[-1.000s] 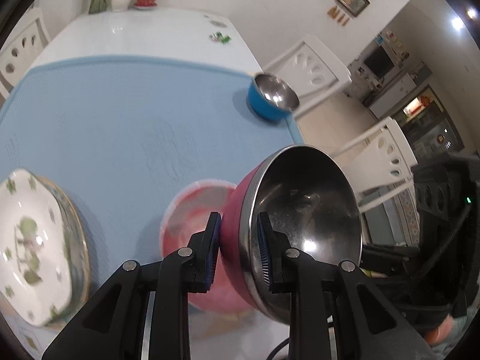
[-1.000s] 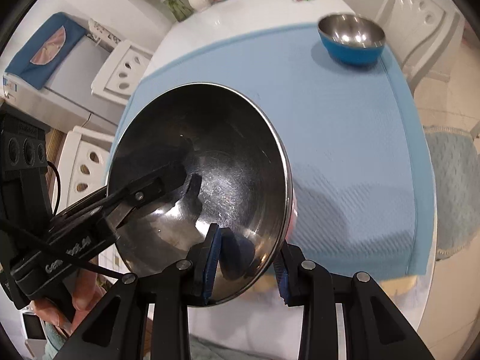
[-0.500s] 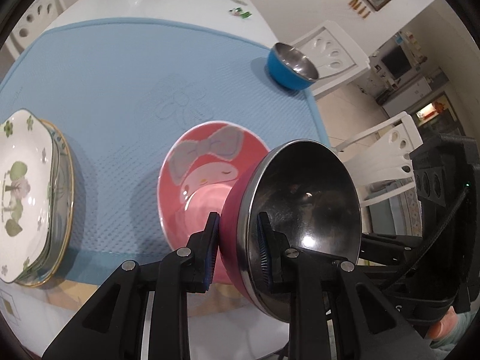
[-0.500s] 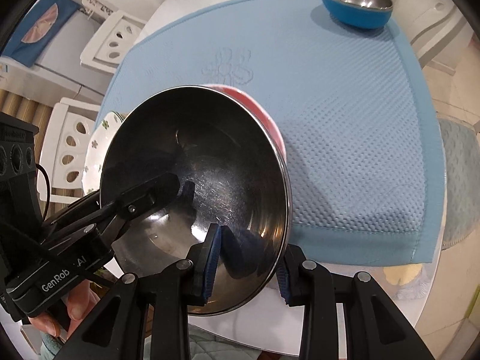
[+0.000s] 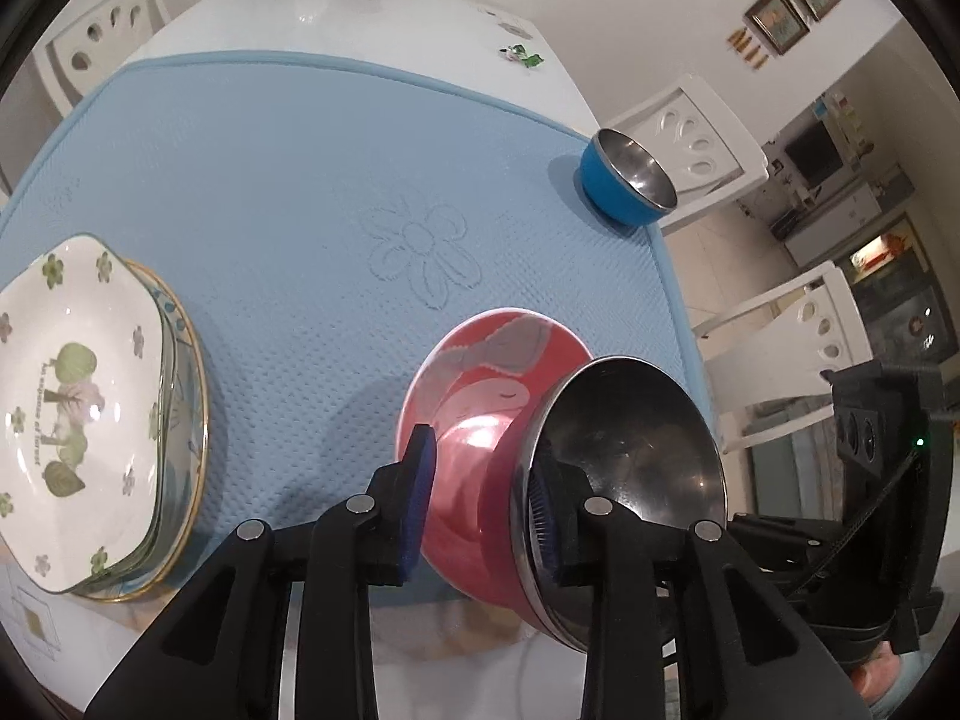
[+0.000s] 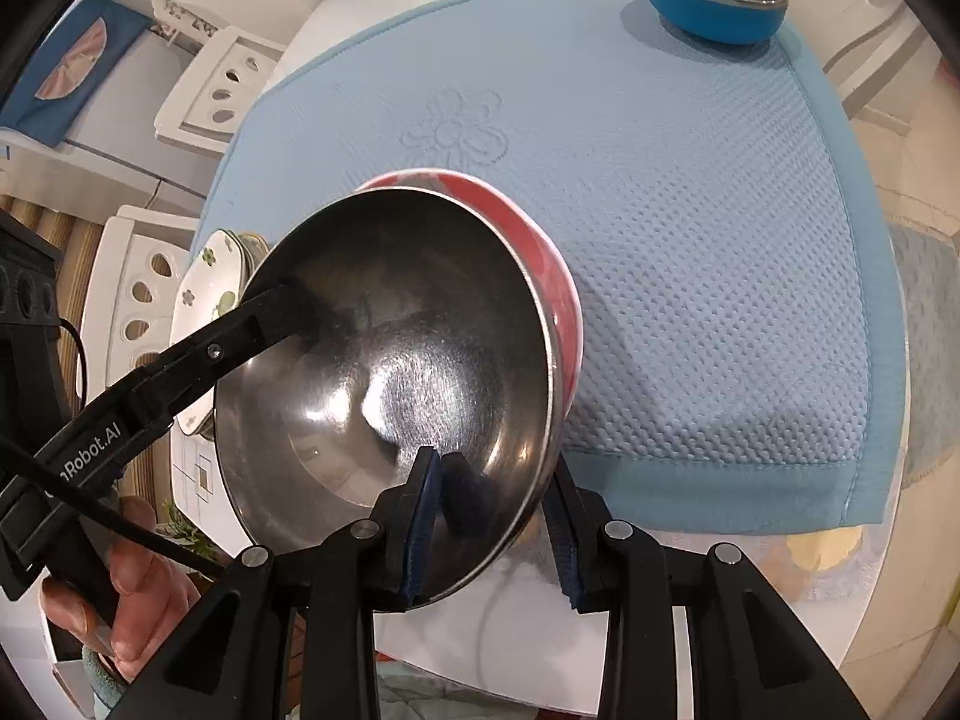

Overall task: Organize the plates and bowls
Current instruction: 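Lower the magenta steel bowl into the pink bowl and open both grippers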

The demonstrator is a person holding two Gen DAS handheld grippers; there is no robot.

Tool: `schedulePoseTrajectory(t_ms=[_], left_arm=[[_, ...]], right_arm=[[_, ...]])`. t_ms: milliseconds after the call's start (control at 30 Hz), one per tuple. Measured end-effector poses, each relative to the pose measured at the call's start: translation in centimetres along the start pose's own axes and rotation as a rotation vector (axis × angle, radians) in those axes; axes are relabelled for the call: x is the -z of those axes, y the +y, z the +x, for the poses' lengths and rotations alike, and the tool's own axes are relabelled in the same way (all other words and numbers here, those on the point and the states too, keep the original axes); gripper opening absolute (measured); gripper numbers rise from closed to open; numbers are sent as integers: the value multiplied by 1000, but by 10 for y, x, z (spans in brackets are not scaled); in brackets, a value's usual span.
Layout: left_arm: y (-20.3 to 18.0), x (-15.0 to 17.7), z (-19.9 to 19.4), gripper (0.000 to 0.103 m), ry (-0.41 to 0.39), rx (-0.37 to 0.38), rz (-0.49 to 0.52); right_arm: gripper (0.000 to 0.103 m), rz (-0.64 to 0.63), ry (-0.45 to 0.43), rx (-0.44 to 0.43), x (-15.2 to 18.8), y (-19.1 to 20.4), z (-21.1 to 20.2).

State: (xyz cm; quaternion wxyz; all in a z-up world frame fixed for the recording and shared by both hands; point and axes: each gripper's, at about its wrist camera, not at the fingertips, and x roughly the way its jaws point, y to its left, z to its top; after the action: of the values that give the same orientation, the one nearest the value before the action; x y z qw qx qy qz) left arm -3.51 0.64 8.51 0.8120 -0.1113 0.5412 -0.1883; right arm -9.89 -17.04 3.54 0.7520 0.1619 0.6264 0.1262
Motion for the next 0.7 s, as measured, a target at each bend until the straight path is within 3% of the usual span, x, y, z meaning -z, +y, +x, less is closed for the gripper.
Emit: schedulePoseTrajectory(t_ms=[233,500,600,700], left_arm=[[0,5,-4,27,-6,-24,9],[10,6,-15,27,-29,-21,-11],[12,7,-12,27,-20,-32,-17],[15,9,-6,27,2,-30,-31]], right_arm=[[33,16,-24,13,-7,-7,-7],[35,23,-38,-55,-6,-18,-23],[35,23,-74,-111,0,-23,-36],[35,8,-97,-110,0,-21,-39]])
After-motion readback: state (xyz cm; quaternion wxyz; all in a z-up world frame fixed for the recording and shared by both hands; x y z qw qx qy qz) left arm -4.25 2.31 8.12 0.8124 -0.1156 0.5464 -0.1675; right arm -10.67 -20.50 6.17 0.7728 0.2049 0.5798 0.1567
